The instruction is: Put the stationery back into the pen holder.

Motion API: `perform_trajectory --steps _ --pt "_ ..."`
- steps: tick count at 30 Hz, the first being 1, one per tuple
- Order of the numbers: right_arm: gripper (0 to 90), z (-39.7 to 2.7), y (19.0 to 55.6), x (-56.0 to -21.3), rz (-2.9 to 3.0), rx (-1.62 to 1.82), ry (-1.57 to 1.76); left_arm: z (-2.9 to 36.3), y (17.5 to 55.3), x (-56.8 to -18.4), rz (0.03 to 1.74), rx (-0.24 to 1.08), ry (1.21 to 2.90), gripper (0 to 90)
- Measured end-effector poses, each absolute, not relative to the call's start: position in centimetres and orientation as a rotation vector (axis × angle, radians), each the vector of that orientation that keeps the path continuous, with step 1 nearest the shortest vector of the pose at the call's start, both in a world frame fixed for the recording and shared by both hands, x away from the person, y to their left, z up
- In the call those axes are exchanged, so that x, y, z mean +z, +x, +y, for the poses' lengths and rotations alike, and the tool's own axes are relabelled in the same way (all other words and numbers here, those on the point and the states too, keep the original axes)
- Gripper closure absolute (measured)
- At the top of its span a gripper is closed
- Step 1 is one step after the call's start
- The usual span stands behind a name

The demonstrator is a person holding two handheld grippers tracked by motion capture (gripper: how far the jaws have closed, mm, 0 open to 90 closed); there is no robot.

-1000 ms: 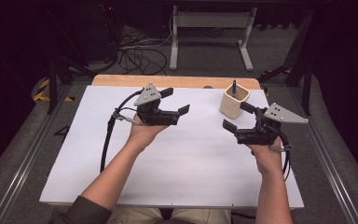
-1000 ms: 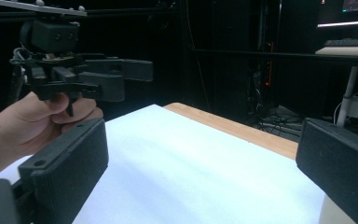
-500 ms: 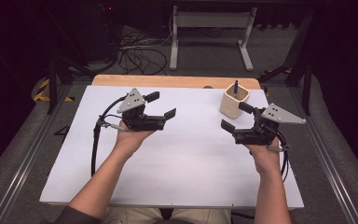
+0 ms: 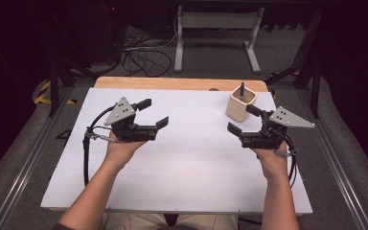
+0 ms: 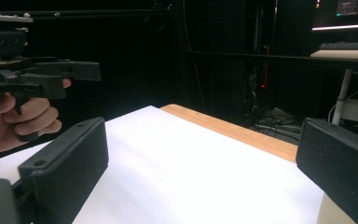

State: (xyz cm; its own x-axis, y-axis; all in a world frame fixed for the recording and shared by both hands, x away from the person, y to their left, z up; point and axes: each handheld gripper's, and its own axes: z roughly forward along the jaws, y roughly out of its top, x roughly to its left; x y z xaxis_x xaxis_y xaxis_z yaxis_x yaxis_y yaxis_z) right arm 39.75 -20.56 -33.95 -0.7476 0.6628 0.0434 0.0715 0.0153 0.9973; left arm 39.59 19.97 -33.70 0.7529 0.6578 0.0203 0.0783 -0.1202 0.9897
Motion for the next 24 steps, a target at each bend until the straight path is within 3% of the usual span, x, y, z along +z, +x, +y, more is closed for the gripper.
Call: perform_trajectory --steps 24 --pt "2.9 -20.1 39.7 -34.3 1.864 1.765 0.76 25.2 36.6 -33.8 0.615 0.601 1.615 15.5"
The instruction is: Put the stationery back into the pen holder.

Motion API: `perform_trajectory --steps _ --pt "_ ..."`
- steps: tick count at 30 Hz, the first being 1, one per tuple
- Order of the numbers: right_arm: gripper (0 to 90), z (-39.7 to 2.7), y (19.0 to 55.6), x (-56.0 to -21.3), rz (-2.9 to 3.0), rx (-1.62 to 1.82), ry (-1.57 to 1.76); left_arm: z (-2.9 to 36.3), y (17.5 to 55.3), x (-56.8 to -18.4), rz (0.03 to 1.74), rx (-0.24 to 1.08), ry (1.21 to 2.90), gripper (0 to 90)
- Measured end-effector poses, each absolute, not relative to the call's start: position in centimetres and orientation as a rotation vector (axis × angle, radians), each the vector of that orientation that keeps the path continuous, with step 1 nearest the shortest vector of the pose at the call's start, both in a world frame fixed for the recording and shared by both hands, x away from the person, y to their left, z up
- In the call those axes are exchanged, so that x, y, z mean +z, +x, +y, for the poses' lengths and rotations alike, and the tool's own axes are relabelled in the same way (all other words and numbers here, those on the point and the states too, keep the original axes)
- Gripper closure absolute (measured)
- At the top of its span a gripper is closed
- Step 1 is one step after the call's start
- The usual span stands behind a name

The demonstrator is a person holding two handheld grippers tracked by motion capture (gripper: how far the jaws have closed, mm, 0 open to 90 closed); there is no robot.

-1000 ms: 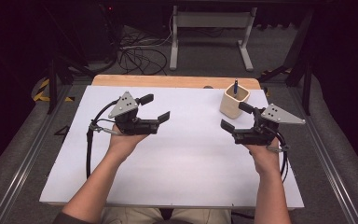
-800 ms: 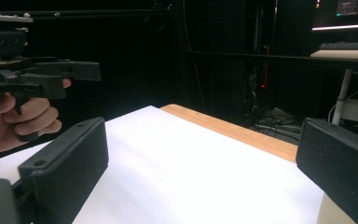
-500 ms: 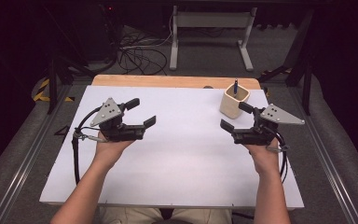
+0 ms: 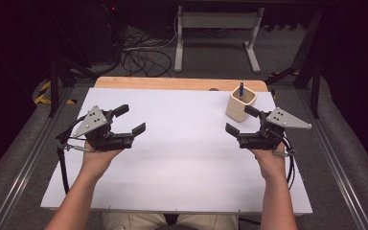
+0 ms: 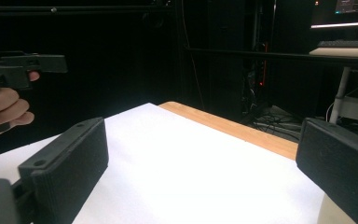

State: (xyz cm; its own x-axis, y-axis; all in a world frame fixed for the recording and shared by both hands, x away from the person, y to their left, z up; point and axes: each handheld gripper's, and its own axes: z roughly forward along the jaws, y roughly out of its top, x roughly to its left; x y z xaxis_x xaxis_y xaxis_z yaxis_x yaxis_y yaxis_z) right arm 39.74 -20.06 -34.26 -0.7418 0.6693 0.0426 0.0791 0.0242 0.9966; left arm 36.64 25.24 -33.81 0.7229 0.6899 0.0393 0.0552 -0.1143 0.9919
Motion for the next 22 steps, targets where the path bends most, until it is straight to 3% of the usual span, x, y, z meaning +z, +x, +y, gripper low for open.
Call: perform_trajectory --steps 22 --pt "2.9 -20.2 40.2 -34.6 1.865 1.768 0.771 27.0 36.1 -34.7 0.64 0.587 1.631 14.9"
